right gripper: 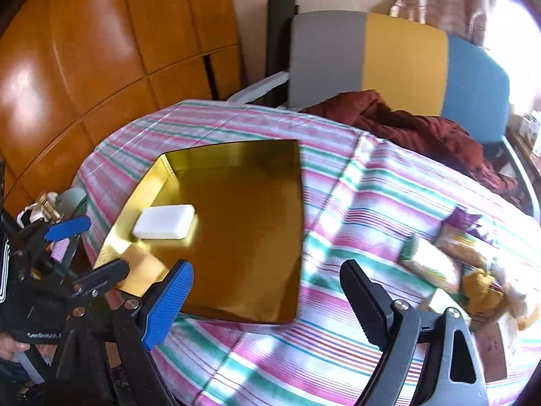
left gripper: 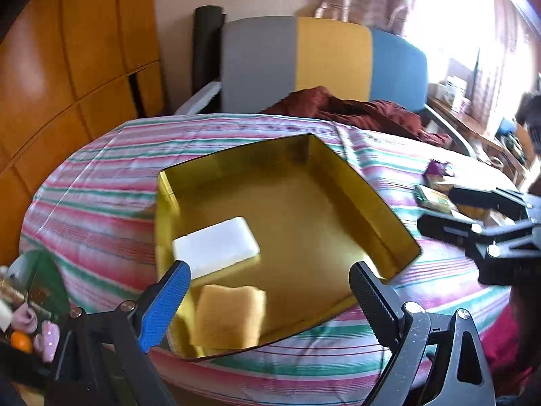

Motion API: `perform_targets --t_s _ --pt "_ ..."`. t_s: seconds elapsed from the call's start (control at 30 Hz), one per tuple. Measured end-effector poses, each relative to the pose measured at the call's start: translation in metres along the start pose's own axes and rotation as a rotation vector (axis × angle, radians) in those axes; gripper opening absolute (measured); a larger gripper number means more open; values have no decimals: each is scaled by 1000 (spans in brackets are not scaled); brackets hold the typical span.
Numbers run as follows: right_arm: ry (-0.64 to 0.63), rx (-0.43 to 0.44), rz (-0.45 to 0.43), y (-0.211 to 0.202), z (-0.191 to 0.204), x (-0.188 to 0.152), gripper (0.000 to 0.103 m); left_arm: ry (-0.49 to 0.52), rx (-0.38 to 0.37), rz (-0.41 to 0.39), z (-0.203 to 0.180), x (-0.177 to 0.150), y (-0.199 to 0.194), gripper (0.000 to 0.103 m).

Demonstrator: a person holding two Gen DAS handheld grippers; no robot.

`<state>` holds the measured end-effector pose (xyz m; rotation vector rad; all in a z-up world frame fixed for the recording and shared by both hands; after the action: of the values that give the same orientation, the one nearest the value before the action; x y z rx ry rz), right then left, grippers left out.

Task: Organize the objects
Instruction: 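Move both grippers back toward the pile of items, then grasp the green-white box with the left gripper while the right gripper grasps the pink roller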

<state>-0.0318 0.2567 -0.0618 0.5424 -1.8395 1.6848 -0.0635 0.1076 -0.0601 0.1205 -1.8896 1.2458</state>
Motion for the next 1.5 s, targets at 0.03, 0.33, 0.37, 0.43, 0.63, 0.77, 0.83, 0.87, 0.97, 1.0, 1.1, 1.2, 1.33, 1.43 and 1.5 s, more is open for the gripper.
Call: perform_targets --t_s 0.03,0.33,0.37,0.43,0.63,0.77,0.83,0.87,0.97,1.0,1.1,1.2,1.33,1.43,1.5 --pt "9 -13 -2 -1 -8 0 90 12 -12 4 -6 1 2 96" --pt "133 -228 -9 -15 -135 -9 90 100 -115 30 -55 10 19 93" --pt "160 -269 -11 -18 -158 -10 90 113 -127 33 -62 11 21 93" --pt "223 -341 -14 -25 -201 -14 90 133 -148 40 -72 14 26 92" --pt "383 -486 -9 -29 -298 -36 90 203 -201 73 -112 20 43 90" --pt "513 -503 18 -18 -337 -64 90 255 -237 109 -142 22 58 89" --pt "588 -464 56 -9 -346 -75 90 297 -245 124 -160 22 66 89" --pt "612 -449 55 -8 -350 -76 90 307 -251 131 -167 22 70 89" --pt "626 -449 34 -13 -354 -76 90 325 -297 169 -195 22 85 89" --pt "630 -440 31 -13 -353 -75 90 337 -312 176 -207 22 91 89" --pt "624 -427 16 -18 -347 -73 90 358 -331 202 -230 23 107 89" --pt "602 -419 4 -19 -343 -70 90 351 -355 248 -250 20 129 90" --pt "579 -415 -7 -20 -339 -66 90 296 -366 313 -263 16 158 91" --pt "577 -402 -14 -21 -338 -65 90 268 -367 329 -273 17 172 92" --pt "579 -400 -15 -20 -339 -65 90 281 -362 328 -280 17 177 94"
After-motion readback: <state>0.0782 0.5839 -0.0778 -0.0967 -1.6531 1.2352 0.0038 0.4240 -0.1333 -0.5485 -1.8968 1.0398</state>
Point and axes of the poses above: each gripper's, at about its wrist camera, not at the fingertips, and y roughly the way its jaws point, z to its left, x to its top, the point moved 10 cm from there along y, roughly the way its jaws point, and after that the axes turned 11 degrees about -x, right-handed, at the moved point
